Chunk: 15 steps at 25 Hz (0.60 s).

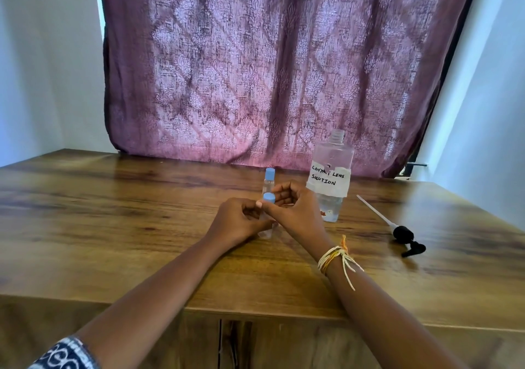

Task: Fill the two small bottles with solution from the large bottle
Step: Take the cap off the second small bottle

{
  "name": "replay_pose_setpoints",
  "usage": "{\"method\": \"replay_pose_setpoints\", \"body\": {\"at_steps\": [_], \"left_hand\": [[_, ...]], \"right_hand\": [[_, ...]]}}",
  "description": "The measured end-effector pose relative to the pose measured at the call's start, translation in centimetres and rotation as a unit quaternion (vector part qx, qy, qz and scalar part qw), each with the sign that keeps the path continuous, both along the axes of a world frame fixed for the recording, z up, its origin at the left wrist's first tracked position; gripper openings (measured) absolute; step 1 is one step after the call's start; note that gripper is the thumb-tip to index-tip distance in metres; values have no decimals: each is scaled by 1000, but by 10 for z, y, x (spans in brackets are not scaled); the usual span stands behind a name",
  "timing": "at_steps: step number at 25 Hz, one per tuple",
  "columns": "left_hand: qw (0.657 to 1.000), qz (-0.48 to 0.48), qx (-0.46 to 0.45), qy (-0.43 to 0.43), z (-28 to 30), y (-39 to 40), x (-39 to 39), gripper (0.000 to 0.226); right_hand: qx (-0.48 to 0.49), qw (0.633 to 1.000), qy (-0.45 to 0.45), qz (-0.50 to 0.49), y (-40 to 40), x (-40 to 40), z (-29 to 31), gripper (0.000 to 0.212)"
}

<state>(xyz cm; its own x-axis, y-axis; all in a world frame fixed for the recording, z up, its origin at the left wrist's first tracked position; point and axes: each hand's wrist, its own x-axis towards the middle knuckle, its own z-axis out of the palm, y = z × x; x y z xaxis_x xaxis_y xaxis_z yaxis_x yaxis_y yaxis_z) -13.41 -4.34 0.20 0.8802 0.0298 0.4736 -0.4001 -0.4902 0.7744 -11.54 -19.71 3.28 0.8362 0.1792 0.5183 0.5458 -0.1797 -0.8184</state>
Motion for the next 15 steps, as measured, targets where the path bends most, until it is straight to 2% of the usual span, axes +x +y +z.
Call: {"method": "replay_pose_setpoints", "body": {"at_steps": [6,15], "left_hand": [[1000,-1,-6,24,2,-2,0,23],[998,-18,-18,50,4,-2,0,12]], "right_hand": [[-4,999,33,-7,-1,1,-1,26],[-47,998,-7,28,-1,5,4,15]]}}
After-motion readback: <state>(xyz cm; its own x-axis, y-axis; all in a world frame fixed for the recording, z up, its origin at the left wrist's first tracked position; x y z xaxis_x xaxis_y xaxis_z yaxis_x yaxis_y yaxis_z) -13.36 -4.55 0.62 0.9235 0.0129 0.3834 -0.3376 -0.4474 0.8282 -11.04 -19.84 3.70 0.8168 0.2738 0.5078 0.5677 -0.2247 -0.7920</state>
